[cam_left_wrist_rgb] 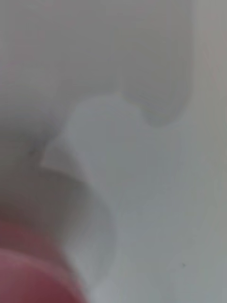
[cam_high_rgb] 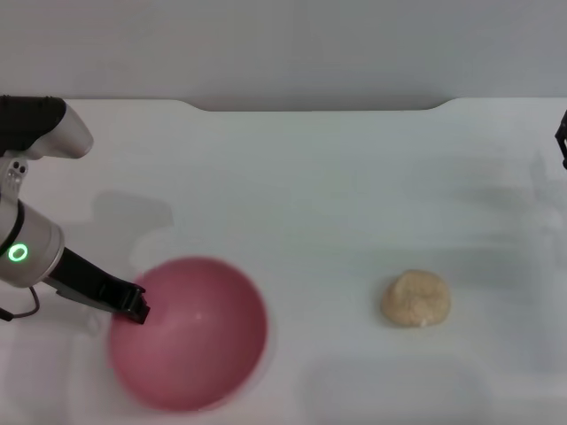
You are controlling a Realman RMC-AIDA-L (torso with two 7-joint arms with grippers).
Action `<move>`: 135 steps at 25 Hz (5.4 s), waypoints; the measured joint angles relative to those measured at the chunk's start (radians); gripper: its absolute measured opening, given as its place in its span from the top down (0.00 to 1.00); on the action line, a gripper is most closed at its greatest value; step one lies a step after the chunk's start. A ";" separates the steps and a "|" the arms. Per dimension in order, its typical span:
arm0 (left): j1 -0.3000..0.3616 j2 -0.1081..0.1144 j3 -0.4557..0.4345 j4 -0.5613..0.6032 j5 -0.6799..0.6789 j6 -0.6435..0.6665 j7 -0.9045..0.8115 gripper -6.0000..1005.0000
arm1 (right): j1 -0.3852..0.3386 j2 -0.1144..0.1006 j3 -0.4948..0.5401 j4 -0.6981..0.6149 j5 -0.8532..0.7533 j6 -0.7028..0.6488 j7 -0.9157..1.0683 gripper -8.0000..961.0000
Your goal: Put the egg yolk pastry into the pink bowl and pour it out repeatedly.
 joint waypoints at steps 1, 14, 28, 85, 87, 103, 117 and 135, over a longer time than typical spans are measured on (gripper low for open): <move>0.001 0.000 -0.003 0.000 -0.005 -0.001 -0.001 0.77 | 0.000 -0.001 0.005 -0.001 0.001 0.000 0.001 0.37; -0.002 0.004 -0.023 0.012 -0.050 -0.037 -0.001 1.00 | 0.090 -0.018 -0.105 -0.201 -0.323 0.178 0.965 0.37; -0.007 0.004 -0.015 0.014 -0.061 -0.104 0.007 1.00 | 0.238 -0.048 -0.469 -0.914 -1.591 -0.350 2.299 0.38; -0.066 0.003 0.050 0.031 -0.053 -0.083 0.009 0.99 | 0.127 -0.015 -0.697 -0.999 -1.415 -0.384 2.253 0.88; -0.067 0.004 0.050 0.030 -0.053 -0.083 0.009 0.99 | 0.127 -0.015 -0.687 -1.029 -1.386 -0.405 2.243 0.91; -0.135 -0.005 0.185 0.021 -0.062 -0.124 0.003 1.00 | 0.194 -0.012 -0.918 -1.192 -1.055 -0.497 2.063 0.95; -0.177 -0.005 0.222 0.007 -0.091 -0.184 0.001 0.99 | 0.133 -0.011 -0.979 -1.180 -1.064 -0.504 2.027 0.75; -0.161 -0.001 0.197 -0.056 -0.132 -0.467 0.067 0.99 | 0.009 -0.014 -0.526 -1.196 -1.067 -0.520 2.030 0.51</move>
